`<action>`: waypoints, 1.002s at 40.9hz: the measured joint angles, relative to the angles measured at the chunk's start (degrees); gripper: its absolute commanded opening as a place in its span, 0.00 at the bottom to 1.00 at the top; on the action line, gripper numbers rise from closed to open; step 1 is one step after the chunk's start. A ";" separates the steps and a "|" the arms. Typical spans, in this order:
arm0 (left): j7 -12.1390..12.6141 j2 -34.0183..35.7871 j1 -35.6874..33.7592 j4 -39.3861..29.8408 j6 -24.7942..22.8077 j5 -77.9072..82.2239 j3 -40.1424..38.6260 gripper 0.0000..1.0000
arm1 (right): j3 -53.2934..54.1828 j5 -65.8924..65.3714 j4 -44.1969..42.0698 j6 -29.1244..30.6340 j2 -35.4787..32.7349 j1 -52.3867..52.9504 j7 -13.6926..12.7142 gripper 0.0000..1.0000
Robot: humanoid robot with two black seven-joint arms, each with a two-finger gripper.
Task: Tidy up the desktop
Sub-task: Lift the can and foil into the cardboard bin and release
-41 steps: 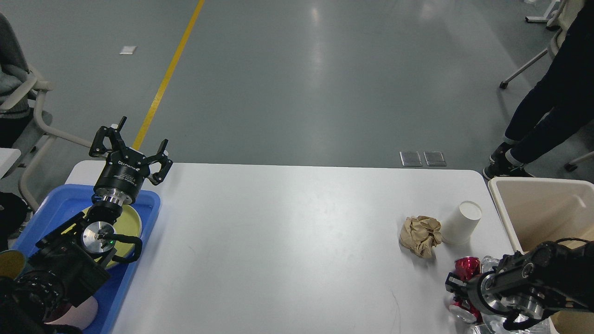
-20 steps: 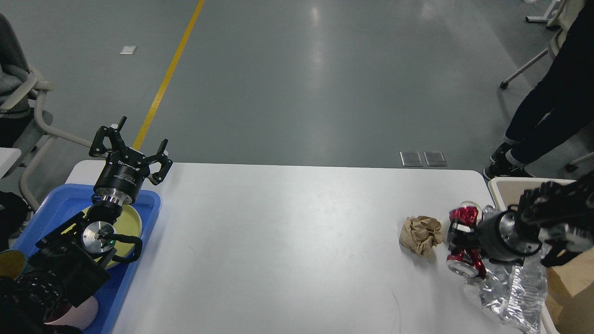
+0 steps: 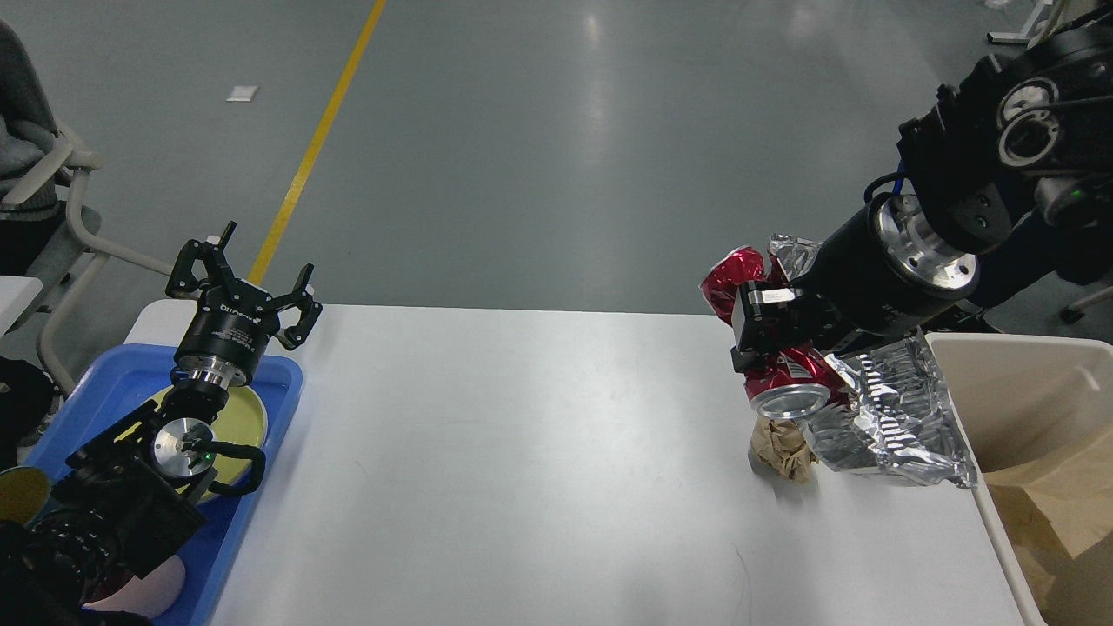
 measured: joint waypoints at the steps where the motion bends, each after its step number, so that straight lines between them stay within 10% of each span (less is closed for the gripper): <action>1: 0.00 0.00 0.00 0.00 0.00 0.00 0.00 1.00 | 0.02 0.00 0.00 0.00 0.06 0.08 -0.01 0.00; 25: 0.00 -0.08 0.02 0.00 0.00 0.00 -0.01 1.00 | -16.60 -3.84 -34.74 -24.73 -3.66 -42.25 0.05 0.00; 39: 0.00 -0.08 0.02 0.00 0.01 0.00 -0.01 1.00 | -14.41 11.02 -85.54 -36.64 0.05 -87.80 -5.12 0.00; 40: 0.00 -0.08 0.02 0.00 0.01 0.00 -0.01 1.00 | -13.94 12.25 -87.97 -36.66 0.61 -89.66 -5.24 0.12; 41: 0.00 -0.08 0.02 0.00 0.01 0.00 -0.01 1.00 | -13.42 13.29 -89.98 -36.72 1.07 -91.21 -5.32 0.60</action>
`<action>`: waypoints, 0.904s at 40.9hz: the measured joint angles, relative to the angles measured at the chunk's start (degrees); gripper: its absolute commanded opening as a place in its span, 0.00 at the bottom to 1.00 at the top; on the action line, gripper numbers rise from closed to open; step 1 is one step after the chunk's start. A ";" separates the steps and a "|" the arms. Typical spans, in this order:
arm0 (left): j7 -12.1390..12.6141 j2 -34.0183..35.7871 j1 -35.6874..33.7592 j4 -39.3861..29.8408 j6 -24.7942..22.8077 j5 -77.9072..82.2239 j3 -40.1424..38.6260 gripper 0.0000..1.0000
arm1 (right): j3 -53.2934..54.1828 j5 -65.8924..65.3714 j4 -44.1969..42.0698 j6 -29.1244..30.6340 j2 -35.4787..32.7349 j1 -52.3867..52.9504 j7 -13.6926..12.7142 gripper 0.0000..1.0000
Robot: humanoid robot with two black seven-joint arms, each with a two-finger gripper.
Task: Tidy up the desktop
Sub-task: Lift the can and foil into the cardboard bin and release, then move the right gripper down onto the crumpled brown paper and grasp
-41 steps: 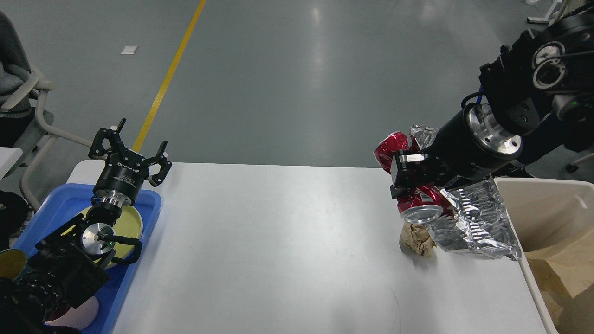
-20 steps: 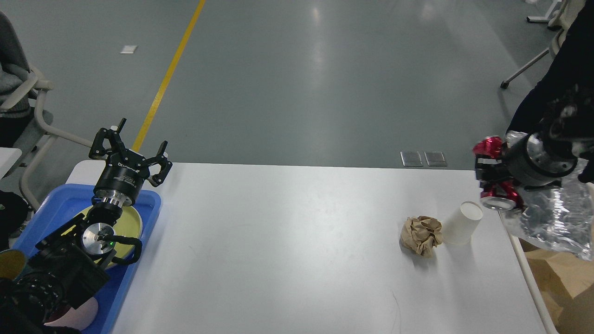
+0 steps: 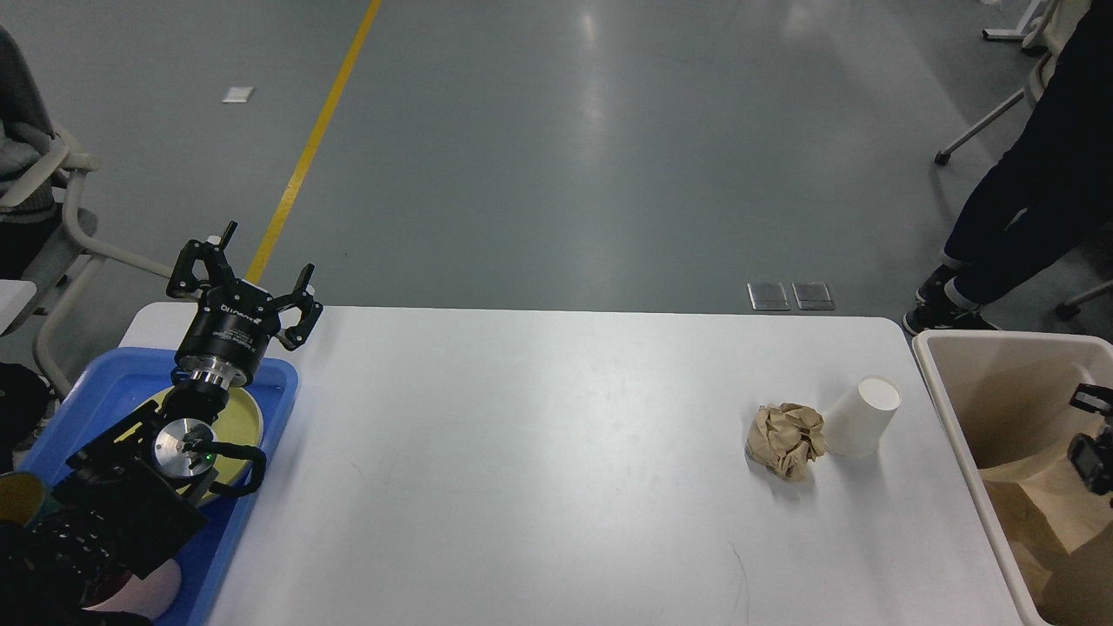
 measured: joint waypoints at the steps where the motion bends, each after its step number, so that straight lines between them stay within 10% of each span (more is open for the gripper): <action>1: 0.00 0.00 0.00 0.00 0.00 0.00 0.00 1.00 | 0.59 0.85 -1.51 -0.04 0.38 -1.23 -0.07 1.00; 37: 0.00 0.00 -0.01 0.00 0.00 0.00 0.01 1.00 | 6.04 2.80 -2.38 3.19 2.60 5.18 -0.64 1.00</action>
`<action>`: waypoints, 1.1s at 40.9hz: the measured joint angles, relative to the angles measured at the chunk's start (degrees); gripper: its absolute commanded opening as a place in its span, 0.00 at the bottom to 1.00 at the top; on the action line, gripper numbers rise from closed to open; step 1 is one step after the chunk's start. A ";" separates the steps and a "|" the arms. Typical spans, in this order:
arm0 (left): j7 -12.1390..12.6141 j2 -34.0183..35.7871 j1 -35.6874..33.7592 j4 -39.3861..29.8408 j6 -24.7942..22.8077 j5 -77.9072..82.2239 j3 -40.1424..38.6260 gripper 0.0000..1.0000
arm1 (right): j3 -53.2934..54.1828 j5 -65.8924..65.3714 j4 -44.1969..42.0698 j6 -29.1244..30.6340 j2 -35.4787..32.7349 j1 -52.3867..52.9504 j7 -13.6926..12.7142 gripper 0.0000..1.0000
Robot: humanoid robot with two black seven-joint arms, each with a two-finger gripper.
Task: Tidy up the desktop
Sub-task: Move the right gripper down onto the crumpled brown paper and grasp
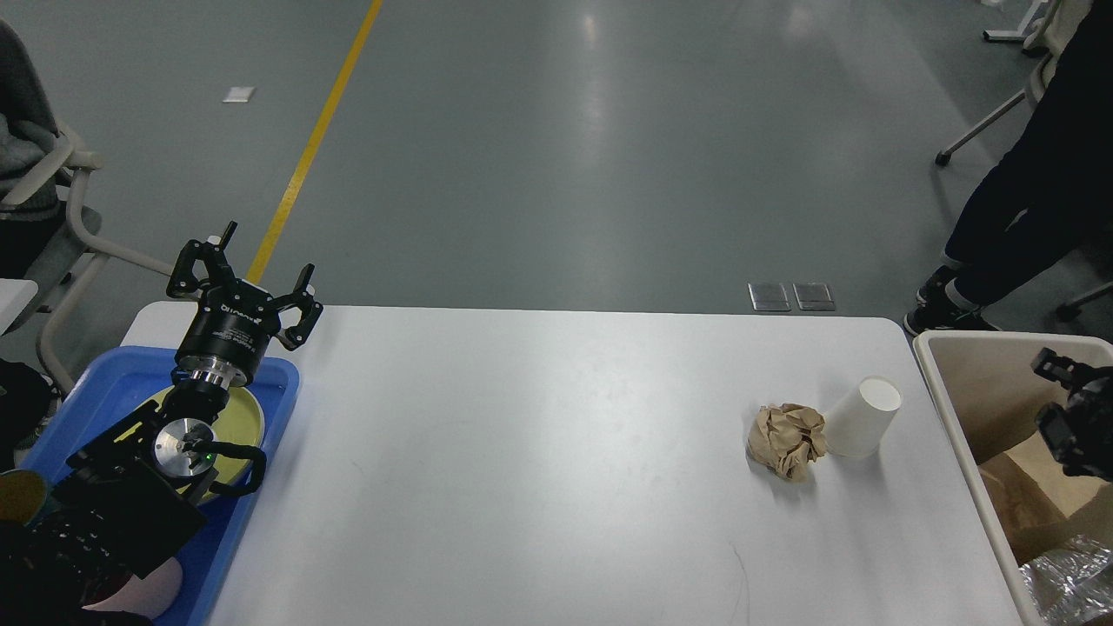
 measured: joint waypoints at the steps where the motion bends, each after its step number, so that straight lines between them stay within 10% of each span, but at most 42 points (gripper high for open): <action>1: 0.00 0.00 0.00 0.00 0.00 0.00 0.00 1.00 | 0.01 0.00 0.88 0.81 -0.01 1.76 0.08 1.00; 15: 0.00 0.00 -0.02 0.00 0.01 0.00 0.00 1.00 | 0.03 -2.52 42.64 23.36 -2.97 46.35 0.69 1.00; 26: 0.00 0.00 -0.02 0.00 0.01 0.00 0.00 1.00 | 3.43 -6.81 83.79 25.53 1.46 71.55 0.86 1.00; 45: 0.00 0.00 -0.02 0.00 0.01 -0.01 0.00 1.00 | 5.69 -5.93 77.50 4.61 4.08 50.05 0.79 1.00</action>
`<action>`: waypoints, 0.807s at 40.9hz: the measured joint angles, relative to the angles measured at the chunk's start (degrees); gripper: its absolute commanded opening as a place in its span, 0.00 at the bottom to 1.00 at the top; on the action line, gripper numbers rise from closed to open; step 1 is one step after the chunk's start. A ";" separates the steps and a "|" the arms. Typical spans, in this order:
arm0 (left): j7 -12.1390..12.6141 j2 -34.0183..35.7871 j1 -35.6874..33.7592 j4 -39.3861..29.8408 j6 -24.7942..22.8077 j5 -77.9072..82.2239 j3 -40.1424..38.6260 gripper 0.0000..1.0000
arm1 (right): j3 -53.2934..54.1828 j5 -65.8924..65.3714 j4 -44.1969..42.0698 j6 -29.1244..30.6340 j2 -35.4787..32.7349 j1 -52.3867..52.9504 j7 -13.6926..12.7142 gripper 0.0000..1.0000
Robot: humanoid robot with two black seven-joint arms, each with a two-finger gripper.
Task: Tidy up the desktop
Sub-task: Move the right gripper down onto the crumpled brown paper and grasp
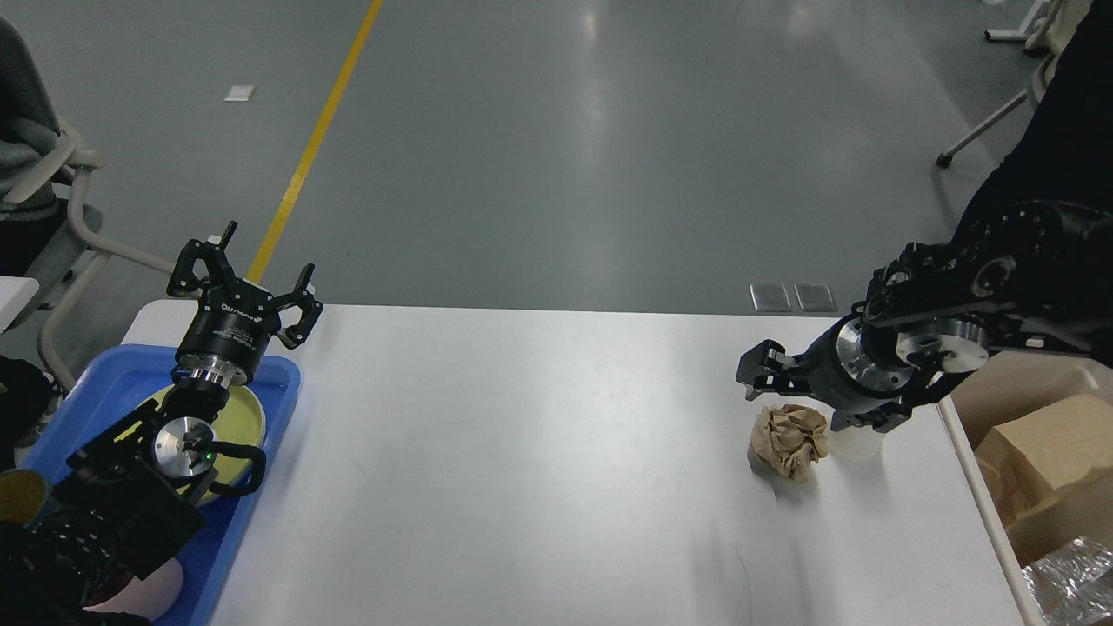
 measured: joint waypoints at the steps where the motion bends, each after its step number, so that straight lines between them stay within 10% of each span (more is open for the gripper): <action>1: 0.00 0.00 0.01 0.00 0.00 0.01 0.00 1.00 | 0.85 0.02 -1.72 -3.11 0.19 -4.33 -0.04 1.00; 20: 0.00 0.00 0.01 0.00 0.00 0.01 0.00 1.00 | 15.92 8.44 -25.84 -13.81 1.91 -31.00 -0.16 0.96; 26: 0.00 0.00 0.02 0.00 0.00 0.01 0.00 1.00 | 18.96 9.02 -30.17 -16.12 4.18 -35.38 -0.13 0.28; 33: 0.00 0.00 0.02 0.00 0.00 0.01 0.00 1.00 | 20.49 9.17 -32.51 -18.68 5.71 -38.38 0.03 0.00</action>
